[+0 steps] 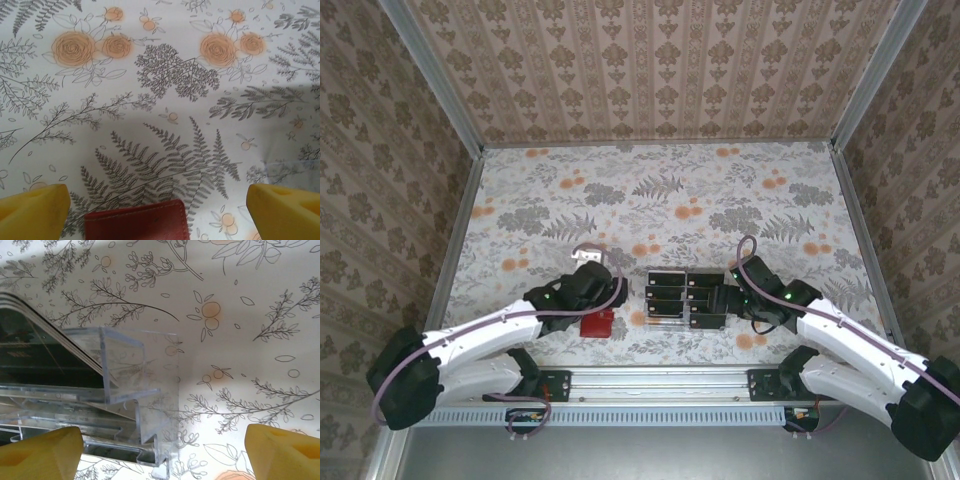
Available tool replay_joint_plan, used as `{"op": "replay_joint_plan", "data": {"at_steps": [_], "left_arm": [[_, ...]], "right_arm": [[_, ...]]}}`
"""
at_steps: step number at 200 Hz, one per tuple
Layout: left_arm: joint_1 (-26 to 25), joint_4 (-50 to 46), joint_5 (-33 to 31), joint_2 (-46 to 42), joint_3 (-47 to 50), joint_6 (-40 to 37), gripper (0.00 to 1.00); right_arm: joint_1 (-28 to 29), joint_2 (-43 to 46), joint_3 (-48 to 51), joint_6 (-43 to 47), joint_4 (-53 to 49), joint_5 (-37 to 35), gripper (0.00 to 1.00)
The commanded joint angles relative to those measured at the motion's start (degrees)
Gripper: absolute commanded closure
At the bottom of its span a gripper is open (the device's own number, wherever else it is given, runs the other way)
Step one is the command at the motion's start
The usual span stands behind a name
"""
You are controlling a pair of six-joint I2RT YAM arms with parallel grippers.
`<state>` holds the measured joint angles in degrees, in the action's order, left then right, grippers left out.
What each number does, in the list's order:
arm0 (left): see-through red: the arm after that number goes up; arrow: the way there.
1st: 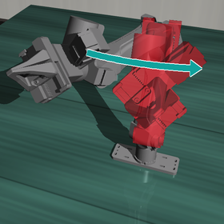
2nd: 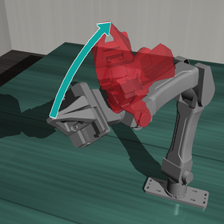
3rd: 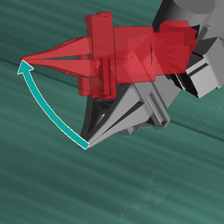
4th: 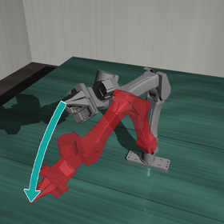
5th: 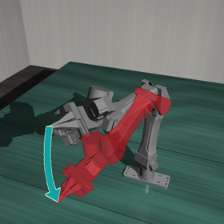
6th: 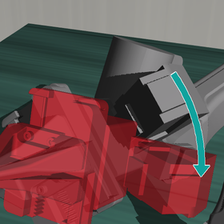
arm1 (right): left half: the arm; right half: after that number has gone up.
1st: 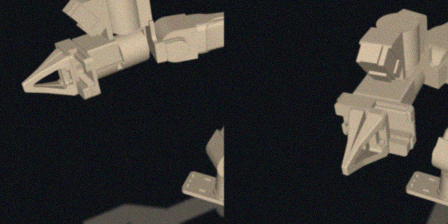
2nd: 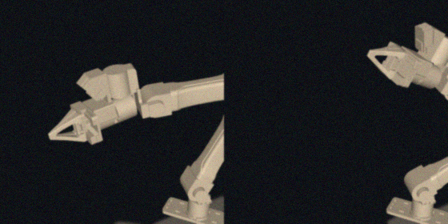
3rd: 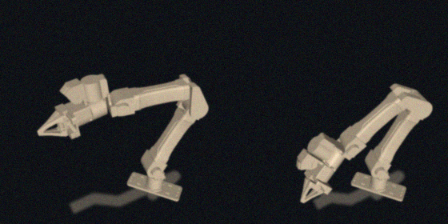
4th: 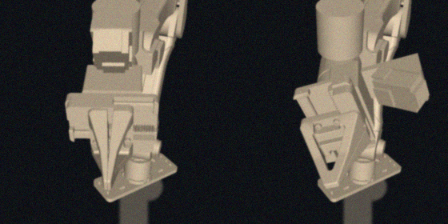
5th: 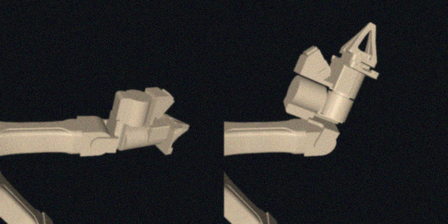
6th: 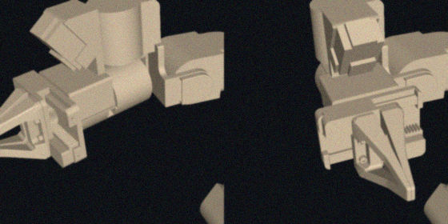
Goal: Put the credit cards into the card holder
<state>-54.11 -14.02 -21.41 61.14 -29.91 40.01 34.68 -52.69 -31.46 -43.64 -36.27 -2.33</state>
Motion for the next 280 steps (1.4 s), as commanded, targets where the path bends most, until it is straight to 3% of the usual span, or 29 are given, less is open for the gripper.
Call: {"op": "replay_joint_plan", "data": {"at_steps": [1, 75, 164, 196, 232, 280], "left_arm": [[-1.92, 1.52, -3.58, 1.27, -1.64, 3.69, 0.00], [-2.23, 2.42, -0.16, 6.83, -3.47, 3.88, 0.00], [-3.99, 9.55, 3.30, 16.83, -8.05, 3.99, 0.00], [-3.96, 11.65, 3.06, 21.91, -11.93, 2.50, 0.00], [-3.24, 13.36, 3.90, 29.17, -18.36, 0.37, 0.00], [-0.28, 15.36, 6.92, 39.69, -28.53, -1.78, 0.00]], "right_arm": [[0.50, -0.51, 1.27, -1.53, 2.10, -0.47, 0.15], [0.51, -1.05, 2.54, -2.16, 4.60, -1.42, 0.18], [-0.58, -3.80, 2.10, -3.55, 7.53, -8.87, 0.22], [-4.59, -3.39, 1.93, -3.58, 7.96, -10.90, 0.22], [-13.37, -3.70, 1.35, -1.75, 10.41, -9.55, 0.22], [-20.65, -10.53, -1.98, 1.06, 14.78, -7.59, 0.22]]}}
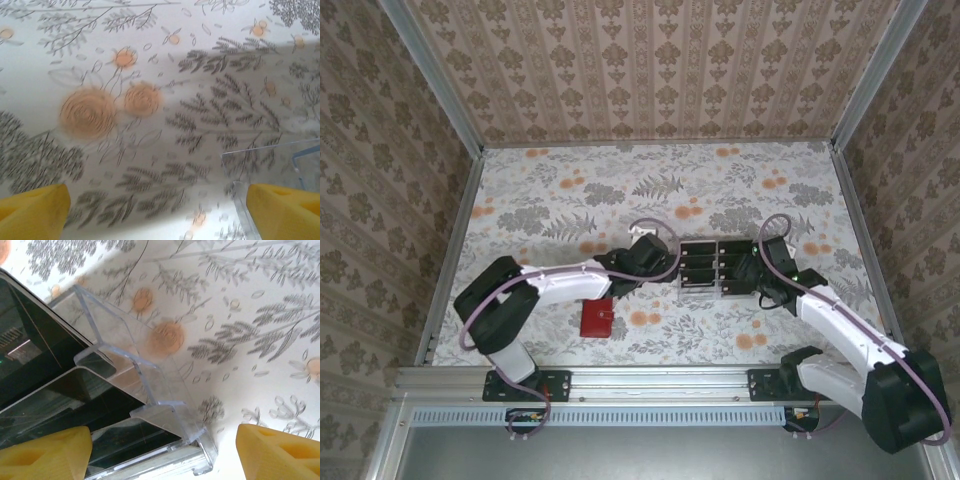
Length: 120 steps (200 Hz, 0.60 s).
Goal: Put the credit cards into the card holder
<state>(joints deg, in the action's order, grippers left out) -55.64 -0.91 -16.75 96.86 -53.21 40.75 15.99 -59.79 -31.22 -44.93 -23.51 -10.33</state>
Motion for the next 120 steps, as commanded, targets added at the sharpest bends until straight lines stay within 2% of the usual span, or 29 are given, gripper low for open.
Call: {"op": "replay_joint_plan", "data": {"at_steps": [1, 26, 49, 64, 80, 120], "left_arm": [[1.28, 2.24, 2.30, 4.18, -5.50, -2.57, 0.00], [1.84, 1.52, 3.07, 7.55, -9.48, -3.49, 0.00], [2.36, 1.57, 3.50, 7.57, -9.71, -2.87, 0.00], [2.70, 1.63, 3.57, 6.02, -8.73, -2.46, 0.00], [3.06, 1.50, 2.92, 3.68, -7.02, -1.95, 0.00], [5.44, 0.22, 1.63, -4.98, -1.21, -0.47, 0.00]], "right_arm": [[-2.11, -3.59, -2.29, 2.41, 2.08, 0.41, 0.22], [-3.78, -5.95, -4.16, 4.20, 2.52, 0.87, 0.22], [-4.57, -3.84, -5.07, 5.67, 0.94, 2.18, 0.19], [-4.58, -0.32, -5.29, 6.28, -1.05, 2.86, 0.13], [-4.62, 3.90, -5.83, 6.51, -4.05, 3.03, 0.00], [-4.48, 12.67, -9.07, 7.54, -8.55, 8.58, 0.00]]}}
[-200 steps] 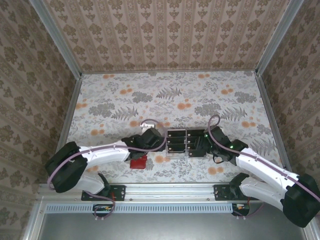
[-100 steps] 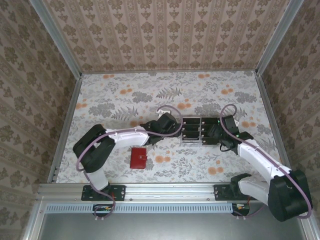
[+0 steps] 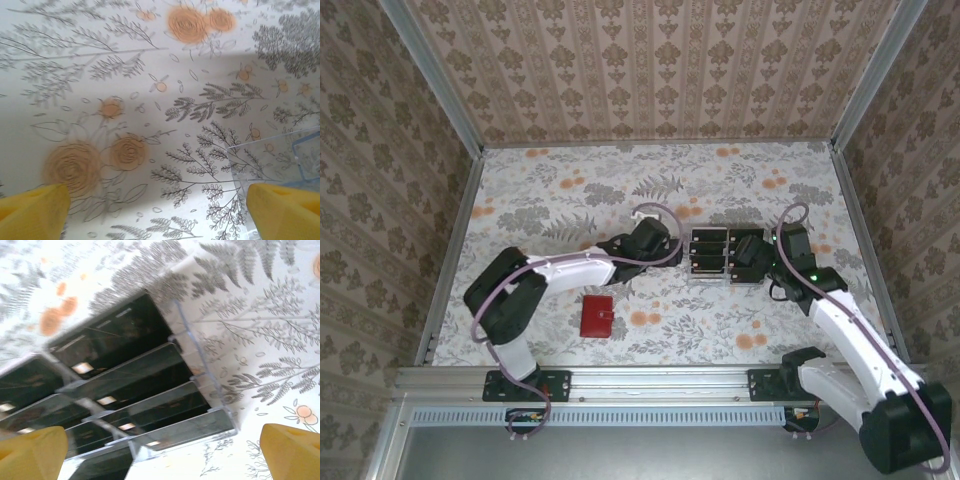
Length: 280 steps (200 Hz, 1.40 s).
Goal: Put the credit cards into the card holder
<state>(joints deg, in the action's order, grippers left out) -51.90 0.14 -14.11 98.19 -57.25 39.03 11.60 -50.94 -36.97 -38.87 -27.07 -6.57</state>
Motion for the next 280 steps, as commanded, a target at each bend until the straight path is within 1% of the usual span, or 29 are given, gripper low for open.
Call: {"op": "replay_joint_plan", "data": {"at_steps": [1, 16, 28, 40, 56, 73, 98, 106, 109, 122, 132, 143, 157, 171, 188, 203, 229, 280], "left_arm": [[1.75, -0.97, -1.14, -6.59, 2.97, 1.24, 0.00], [2.54, -3.65, -2.71, -11.23, 5.16, 1.13, 0.00], [3.78, -6.61, -4.04, -15.25, 6.92, 1.42, 0.00], [5.37, -9.37, -5.73, -19.45, 9.43, 2.39, 0.00], [9.21, -12.88, -6.02, -25.67, 13.15, 4.28, 0.00], [14.44, -15.73, -3.94, -32.27, 17.18, 4.87, 0.00], [23.46, -20.93, 1.27, -40.55, 20.05, 1.62, 0.00], [25.42, -23.13, 2.39, -42.85, 20.06, 0.50, 0.00], [27.55, -24.00, 2.73, -43.53, 19.94, 0.26, 0.00], [31.61, -27.23, 4.51, -46.12, 19.75, -0.81, 0.00], [34.33, -28.97, 6.42, -47.49, 19.65, -1.52, 0.00], [37.13, -30.61, 8.23, -48.42, 19.65, -1.78, 0.00], [40.18, -32.06, 9.65, -48.68, 20.06, -1.74, 0.00], [43.06, -33.69, 10.19, -48.24, 20.45, -0.02, 0.00], [46.92, -33.38, 14.01, -47.88, 21.61, 1.18, 0.00], [49.23, -32.76, 16.53, -47.78, 22.48, 1.57, 0.00], [51.47, -32.15, 18.63, -47.92, 23.19, 1.57, 0.00], [53.22, -30.93, 20.95, -48.01, 24.12, 1.41, 0.00]], "right_arm": [[-0.13, 3.96, -3.44, 1.50, -5.00, 5.17, 0.00], [0.41, 4.98, -4.95, 1.29, -4.41, 9.93, 0.00], [2.49, 4.36, -6.27, 0.60, -3.92, 12.30, 0.05], [6.68, 2.70, -7.73, -0.20, -3.95, 12.02, 0.11], [14.75, -1.52, -9.66, -1.58, -1.83, 9.44, 0.17], [23.75, -8.94, -12.26, -3.26, -1.29, 5.89, 0.19], [35.73, -22.46, -18.00, -4.92, -1.27, -1.11, 0.21], [38.81, -27.05, -20.51, -5.47, -1.68, -2.59, 0.22], [39.91, -29.10, -21.61, -5.57, -1.86, -2.97, 0.23], [44.34, -36.92, -27.09, -6.00, -3.31, -5.31, 0.26], [47.29, -42.20, -31.74, -6.29, -6.39, -7.15, 0.26], [50.17, -47.73, -36.30, -6.62, -9.06, -8.82, 0.29], [52.79, -53.94, -42.42, -7.36, -12.44, -10.89, 0.31], [54.66, -58.90, -47.16, -8.04, -14.27, -12.24, 0.33], [56.19, -63.60, -51.91, -8.88, -16.03, -12.46, 0.36], [57.26, -66.52, -54.85, -9.63, -17.19, -12.43, 0.40], [58.55, -69.46, -57.75, -10.64, -18.66, -12.44, 0.43], [59.42, -72.80, -61.14, -11.22, -19.79, -12.39, 0.45]]}}
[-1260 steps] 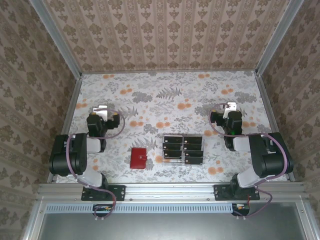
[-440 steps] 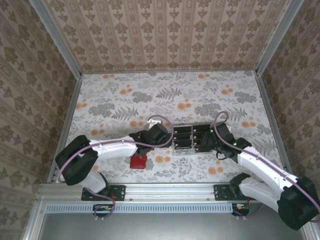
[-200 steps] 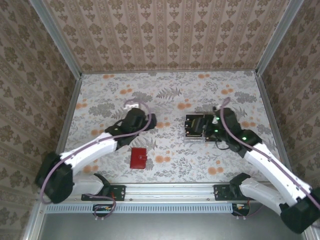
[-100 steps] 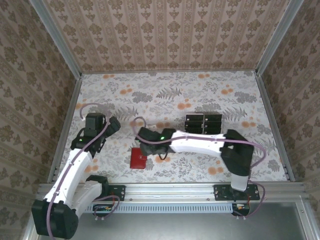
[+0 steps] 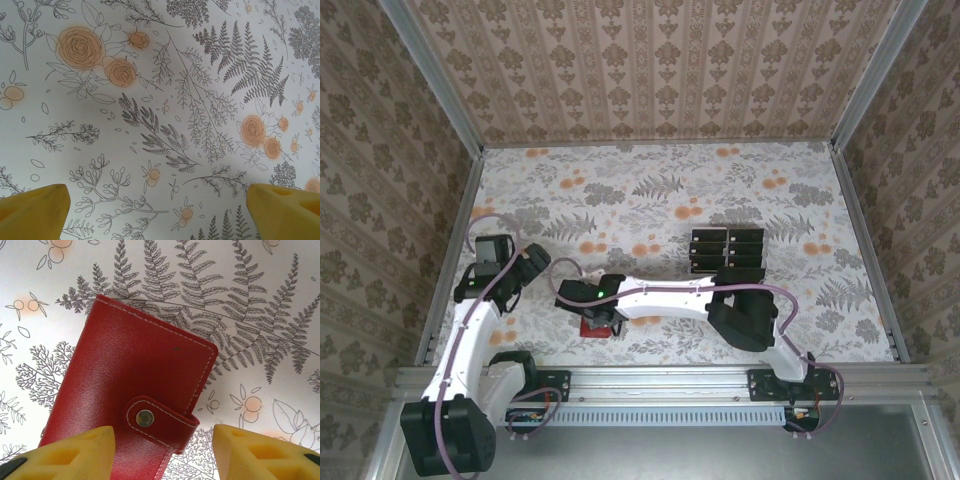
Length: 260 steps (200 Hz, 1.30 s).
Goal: Put the credit cards into the card holder
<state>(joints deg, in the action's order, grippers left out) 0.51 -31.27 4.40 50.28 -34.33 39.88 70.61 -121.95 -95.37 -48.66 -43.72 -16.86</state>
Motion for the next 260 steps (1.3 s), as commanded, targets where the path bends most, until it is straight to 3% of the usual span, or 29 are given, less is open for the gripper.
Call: {"op": "replay_joint_plan", "data": {"at_steps": [1, 83, 155, 211, 260], "left_arm": [[0.80, 0.49, 2.45, -0.14, 1.19, 0.60, 0.00], [1.15, 1.12, 2.98, -0.21, 1.96, 1.06, 0.00], [1.16, 0.99, 3.17, -0.76, 2.08, 1.10, 0.00], [1.07, 0.50, 4.55, -1.29, 2.28, 0.39, 0.00], [0.59, 3.44, 10.10, -1.70, 4.11, 0.18, 0.00]], "right_arm": [[0.41, -1.84, -2.77, -1.39, -3.13, -2.06, 0.45], [0.41, -4.88, -4.74, -0.91, -3.89, -2.56, 0.47], [0.00, -4.02, -2.41, -0.04, -3.61, -4.24, 0.73], [-3.03, 1.10, 3.54, 3.72, 0.75, -3.86, 1.00], [-6.36, 8.39, 11.44, 6.91, 9.51, -1.60, 1.00]]}}
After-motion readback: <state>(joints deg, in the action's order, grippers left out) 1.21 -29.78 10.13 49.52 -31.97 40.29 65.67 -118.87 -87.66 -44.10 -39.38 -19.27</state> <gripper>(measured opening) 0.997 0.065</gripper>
